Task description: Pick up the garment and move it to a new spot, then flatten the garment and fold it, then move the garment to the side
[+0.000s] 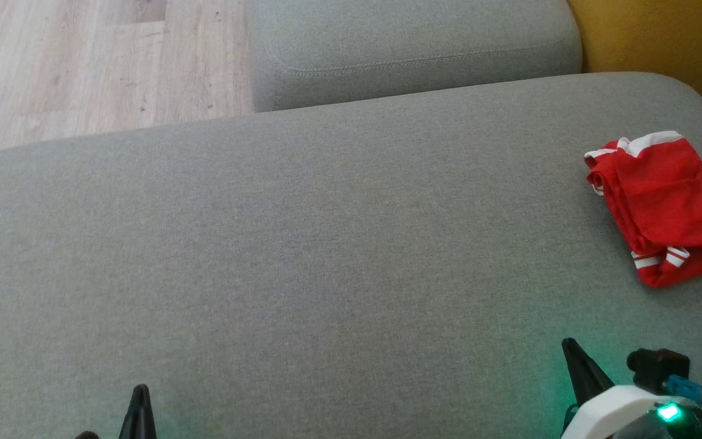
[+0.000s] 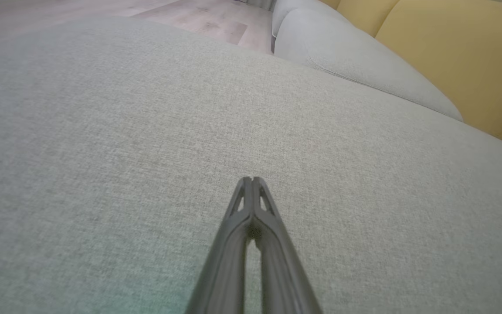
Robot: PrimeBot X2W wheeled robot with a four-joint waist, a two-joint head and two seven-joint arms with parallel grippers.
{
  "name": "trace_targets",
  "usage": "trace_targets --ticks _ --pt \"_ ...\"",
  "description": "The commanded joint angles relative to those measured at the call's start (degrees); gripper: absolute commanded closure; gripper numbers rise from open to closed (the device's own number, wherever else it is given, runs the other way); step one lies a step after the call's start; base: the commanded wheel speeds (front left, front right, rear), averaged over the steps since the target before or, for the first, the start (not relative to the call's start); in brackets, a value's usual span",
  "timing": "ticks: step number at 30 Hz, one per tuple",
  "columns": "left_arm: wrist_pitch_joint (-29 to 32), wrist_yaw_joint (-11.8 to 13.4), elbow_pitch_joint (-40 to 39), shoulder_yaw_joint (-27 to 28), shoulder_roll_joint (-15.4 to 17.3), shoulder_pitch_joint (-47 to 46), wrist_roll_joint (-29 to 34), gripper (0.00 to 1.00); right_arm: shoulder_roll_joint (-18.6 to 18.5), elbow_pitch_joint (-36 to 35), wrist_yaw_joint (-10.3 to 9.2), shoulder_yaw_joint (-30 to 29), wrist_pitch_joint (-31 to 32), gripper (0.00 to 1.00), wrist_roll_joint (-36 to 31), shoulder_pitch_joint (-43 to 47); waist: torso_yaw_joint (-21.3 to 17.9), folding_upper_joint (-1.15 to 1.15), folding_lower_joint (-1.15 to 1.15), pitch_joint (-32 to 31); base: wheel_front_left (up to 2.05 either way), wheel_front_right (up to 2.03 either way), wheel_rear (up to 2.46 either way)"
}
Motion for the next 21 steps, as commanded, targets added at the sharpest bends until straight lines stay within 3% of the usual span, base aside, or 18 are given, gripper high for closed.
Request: trace_targets --ticks 1,21 --pt "0.3 -0.3 -1.9 0.8 0.2 -2.2 -1.2 1.00 0.1 -2.1 0.04 -0.6 0.0 1.00 1.5 -2.6 0.0 0.00 0.00 0.0 0.00 0.00 0.00" --pt "3.6 -0.8 -3.5 2.5 -0.4 -4.2 -12.6 1.00 0.8 -2.7 0.11 -2.5 0.8 1.00 14.4 -4.2 0.5 0.00 0.00 0.0 0.00 0.00 0.00"
